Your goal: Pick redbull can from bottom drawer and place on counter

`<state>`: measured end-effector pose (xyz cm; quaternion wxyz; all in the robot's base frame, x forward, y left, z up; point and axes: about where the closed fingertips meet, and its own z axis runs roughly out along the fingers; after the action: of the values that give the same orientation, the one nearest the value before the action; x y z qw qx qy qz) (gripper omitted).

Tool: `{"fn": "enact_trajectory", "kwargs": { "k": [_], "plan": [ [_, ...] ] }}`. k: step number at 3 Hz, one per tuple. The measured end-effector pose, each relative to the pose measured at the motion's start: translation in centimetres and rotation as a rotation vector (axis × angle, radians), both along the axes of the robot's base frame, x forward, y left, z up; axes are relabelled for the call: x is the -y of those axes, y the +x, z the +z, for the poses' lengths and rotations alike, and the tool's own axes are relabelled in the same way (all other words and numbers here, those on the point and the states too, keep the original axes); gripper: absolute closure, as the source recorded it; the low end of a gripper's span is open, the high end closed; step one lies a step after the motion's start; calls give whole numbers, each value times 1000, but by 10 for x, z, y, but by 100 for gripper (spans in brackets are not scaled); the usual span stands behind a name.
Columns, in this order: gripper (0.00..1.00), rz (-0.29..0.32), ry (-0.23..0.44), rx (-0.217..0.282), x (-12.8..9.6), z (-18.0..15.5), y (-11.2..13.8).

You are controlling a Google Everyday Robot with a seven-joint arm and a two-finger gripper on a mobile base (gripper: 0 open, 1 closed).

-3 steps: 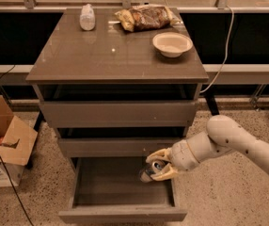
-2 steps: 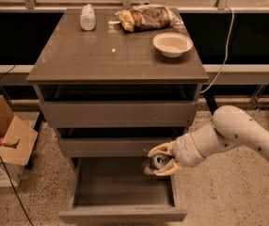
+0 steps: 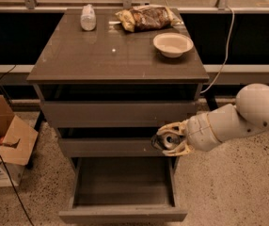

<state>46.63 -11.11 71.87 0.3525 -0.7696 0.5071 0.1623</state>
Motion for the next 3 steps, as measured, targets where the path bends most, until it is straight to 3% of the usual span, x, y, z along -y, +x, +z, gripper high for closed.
{"fn": "enact_trajectory", "kwargs": {
  "k": [1,2,3],
  "plan": [
    [100,-23,-11,128,16,47,15],
    [100,-23,-11,128,16,47,15],
    [100,16,-42,172,12,65,7]
  ]
}}
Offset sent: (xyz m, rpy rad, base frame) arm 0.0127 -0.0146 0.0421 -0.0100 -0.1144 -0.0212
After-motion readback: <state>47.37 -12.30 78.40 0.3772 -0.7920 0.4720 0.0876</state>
